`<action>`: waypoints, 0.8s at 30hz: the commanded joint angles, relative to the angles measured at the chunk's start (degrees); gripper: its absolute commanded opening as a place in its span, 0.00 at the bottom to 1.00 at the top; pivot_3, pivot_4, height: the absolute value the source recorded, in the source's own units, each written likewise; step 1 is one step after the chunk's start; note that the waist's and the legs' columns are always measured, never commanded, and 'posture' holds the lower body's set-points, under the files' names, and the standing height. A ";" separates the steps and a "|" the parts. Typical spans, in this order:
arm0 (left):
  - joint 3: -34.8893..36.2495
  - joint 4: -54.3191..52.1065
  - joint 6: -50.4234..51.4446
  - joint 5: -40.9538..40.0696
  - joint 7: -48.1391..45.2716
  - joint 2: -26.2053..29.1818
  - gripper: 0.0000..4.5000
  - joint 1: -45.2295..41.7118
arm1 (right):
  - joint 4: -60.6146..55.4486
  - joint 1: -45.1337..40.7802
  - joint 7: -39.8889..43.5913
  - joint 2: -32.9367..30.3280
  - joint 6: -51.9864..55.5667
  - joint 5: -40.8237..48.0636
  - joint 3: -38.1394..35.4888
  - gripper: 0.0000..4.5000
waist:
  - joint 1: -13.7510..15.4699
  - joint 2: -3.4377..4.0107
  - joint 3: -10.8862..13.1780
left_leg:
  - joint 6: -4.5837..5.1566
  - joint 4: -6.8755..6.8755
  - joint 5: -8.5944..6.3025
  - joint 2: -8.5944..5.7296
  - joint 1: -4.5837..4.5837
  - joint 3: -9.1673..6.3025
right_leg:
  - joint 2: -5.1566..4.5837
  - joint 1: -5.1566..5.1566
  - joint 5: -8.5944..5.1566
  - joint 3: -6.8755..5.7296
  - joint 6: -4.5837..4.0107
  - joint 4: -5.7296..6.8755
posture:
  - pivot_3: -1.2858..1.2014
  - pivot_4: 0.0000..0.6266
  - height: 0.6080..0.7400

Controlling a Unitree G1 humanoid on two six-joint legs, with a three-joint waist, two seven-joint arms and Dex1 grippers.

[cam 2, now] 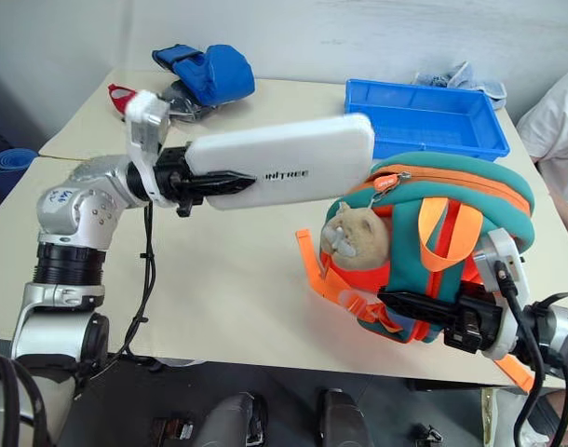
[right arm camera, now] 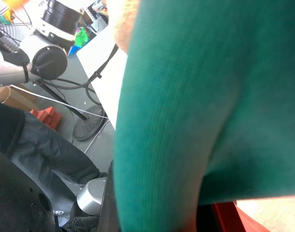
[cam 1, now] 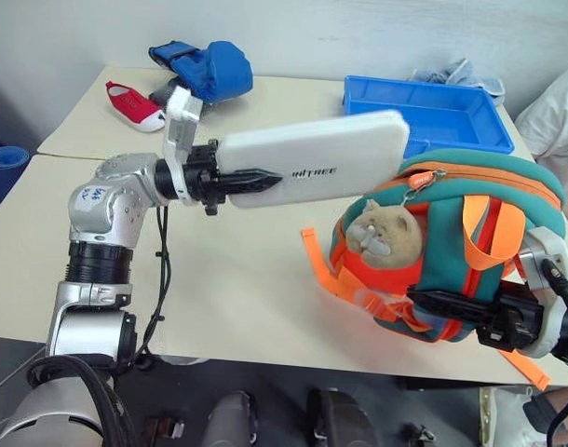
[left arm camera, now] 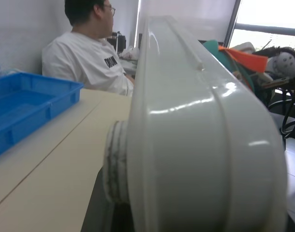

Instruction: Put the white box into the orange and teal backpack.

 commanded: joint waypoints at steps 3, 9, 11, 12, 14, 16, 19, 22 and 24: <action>6.05 1.67 2.93 -5.56 -1.42 0.17 0.27 -3.57 | -0.82 -0.40 -0.17 -0.12 -0.41 1.26 -1.99 0.00 | -0.24 0.00 0.00 | 0.00 0.02 0.00 0.01 0.01 0.00 | 0.01 0.00 0.00 0.01 0.00 0.03 | 0.52 0.24 1.00; 1.69 3.12 -2.78 0.77 -3.31 -0.31 0.27 -3.06 | -0.86 -0.49 -0.12 -0.59 -0.05 1.54 -2.11 0.00 | 0.11 0.00 0.00 | -0.01 0.13 0.00 -0.01 -0.02 -0.01 | 0.01 0.02 0.00 -0.04 0.01 0.06 | 0.52 0.24 1.00; 1.02 3.11 -2.82 1.14 -3.49 -1.11 0.27 -2.66 | -1.10 -0.22 -0.11 -0.56 0.03 1.69 -2.33 0.00 | 0.06 0.00 0.00 | 0.01 0.16 0.00 -0.01 -0.04 -0.01 | 0.01 0.02 0.00 -0.03 0.01 0.06 | 0.52 0.24 1.00; 0.28 3.04 -3.56 1.86 -3.88 -1.35 0.27 -2.39 | -1.18 -0.09 -0.11 -0.52 0.04 1.71 -2.43 0.00 | 0.05 0.00 0.00 | 0.01 0.16 -0.01 0.00 -0.04 -0.01 | 0.01 0.02 0.00 -0.03 0.01 0.06 | 0.52 0.24 1.00; -1.02 2.92 -5.31 3.17 -4.92 -1.65 0.27 -2.06 | -1.30 0.20 -0.18 -0.39 0.06 1.82 -2.57 0.00 | 0.03 0.00 0.00 | 0.01 0.16 -0.01 0.00 -0.04 -0.01 | 0.01 0.02 0.00 -0.03 0.01 0.06 | 0.52 0.24 1.00; -0.11 3.03 -1.35 0.56 -5.27 -2.15 0.27 -3.15 | -1.30 0.20 -0.31 -0.31 0.03 1.82 -2.35 0.00 | 0.03 0.00 0.00 | 0.01 0.16 -0.01 0.00 -0.04 -0.01 | 0.01 0.02 0.00 -0.03 0.01 0.06 | 0.52 0.24 1.00; -3.09 2.39 -0.36 2.40 -7.85 -1.32 0.27 -2.67 | -1.06 -0.60 -0.39 -0.40 -0.04 1.53 -1.15 0.00 | -0.07 0.00 0.00 | 0.02 0.17 -0.01 0.01 -0.04 -0.02 | 0.02 0.01 0.00 -0.02 0.01 0.08 | 0.52 0.24 1.00; -9.10 4.87 -10.43 12.62 -6.44 -0.93 0.27 -1.49 | -0.99 -1.44 -0.39 -0.45 -0.10 1.39 -0.24 0.00 | -0.03 0.00 0.00 | 0.01 0.18 -0.01 0.00 -0.03 -0.01 | 0.02 0.02 0.00 -0.03 0.01 0.08 | 0.52 0.24 1.00; -9.53 5.94 -13.94 14.04 -6.21 -2.18 0.27 -1.82 | -1.08 -1.86 -0.49 -0.40 -0.05 1.27 0.17 0.00 | 0.03 0.00 0.00 | 0.02 0.21 -0.02 -0.01 -0.02 -0.01 | 0.02 0.04 0.00 -0.02 0.01 0.08 | 0.52 0.24 1.00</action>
